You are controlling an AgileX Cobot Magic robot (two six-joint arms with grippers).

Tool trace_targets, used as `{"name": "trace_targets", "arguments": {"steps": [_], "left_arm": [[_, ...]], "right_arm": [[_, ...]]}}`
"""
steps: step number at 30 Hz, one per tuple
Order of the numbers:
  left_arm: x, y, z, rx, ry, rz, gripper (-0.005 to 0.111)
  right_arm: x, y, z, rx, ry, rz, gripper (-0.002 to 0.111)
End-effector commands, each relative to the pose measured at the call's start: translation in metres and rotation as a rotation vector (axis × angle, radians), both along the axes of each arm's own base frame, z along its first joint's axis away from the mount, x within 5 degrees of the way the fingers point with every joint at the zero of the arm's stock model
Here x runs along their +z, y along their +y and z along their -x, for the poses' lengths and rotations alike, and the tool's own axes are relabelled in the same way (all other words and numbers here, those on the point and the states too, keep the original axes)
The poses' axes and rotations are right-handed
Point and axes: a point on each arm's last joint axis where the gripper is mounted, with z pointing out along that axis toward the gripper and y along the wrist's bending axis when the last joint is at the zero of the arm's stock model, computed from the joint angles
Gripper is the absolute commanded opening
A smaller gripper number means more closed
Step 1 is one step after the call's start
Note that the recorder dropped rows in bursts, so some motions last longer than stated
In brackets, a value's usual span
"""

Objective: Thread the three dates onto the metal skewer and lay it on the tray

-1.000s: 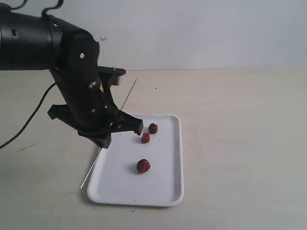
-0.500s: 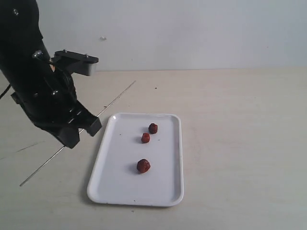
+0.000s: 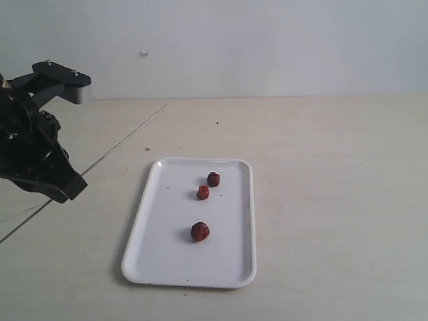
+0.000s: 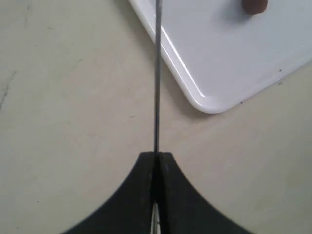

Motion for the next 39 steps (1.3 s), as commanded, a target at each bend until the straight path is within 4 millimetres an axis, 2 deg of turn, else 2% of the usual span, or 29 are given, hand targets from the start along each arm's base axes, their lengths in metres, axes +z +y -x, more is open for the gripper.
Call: {"name": "trace_targets", "arguments": {"steps": [1, 10, 15, 20, 22, 24, 29, 31, 34, 35, 39], "left_arm": [[0.002, 0.001, 0.001, -0.009, -0.028, 0.015, 0.0], [-0.002, -0.002, -0.003, 0.012, -0.086, 0.067, 0.0], [-0.009, 0.0, 0.002, -0.107, -0.07, 0.025, 0.0], [-0.008, 0.005, 0.007, -0.263, -0.017, -0.065, 0.0], [-0.008, 0.007, 0.007, -0.329, -0.026, -0.096, 0.0], [-0.01, 0.01, 0.006, -0.406, -0.047, -0.114, 0.0], [-0.016, 0.018, -0.002, -0.463, -0.087, -0.117, 0.0], [-0.02, 0.024, -0.005, -0.453, -0.062, -0.123, 0.0], [-0.025, 0.036, -0.009, -0.411, -0.019, -0.123, 0.0], [-0.029, 0.042, -0.012, -0.378, -0.003, -0.113, 0.0], [-0.028, 0.036, -0.017, -0.403, -0.068, -0.016, 0.0]], "right_arm": [[0.0, 0.0, 0.0, 0.0, -0.019, 0.003, 0.0], [0.0, 0.0, 0.0, 0.0, -0.019, 0.003, 0.0], [0.0, 0.0, 0.0, 0.0, -0.019, 0.003, 0.0], [0.004, -0.001, 0.0, 0.021, -0.03, 0.135, 0.0], [0.009, -0.001, -0.001, 0.022, -0.088, 0.154, 0.0], [0.015, 0.0, -0.002, 0.008, -0.175, 0.076, 0.0], [0.028, -0.003, -0.002, -0.07, -0.411, -0.468, 0.0], [0.028, -0.003, -0.001, -0.089, -0.442, -0.599, 0.0], [0.035, -0.007, 0.0, -0.101, -0.536, -0.624, 0.0], [0.045, -0.01, 0.003, -0.109, -0.646, -0.591, 0.0], [0.061, -0.014, 0.011, -0.097, -0.841, -0.535, 0.0]]}}
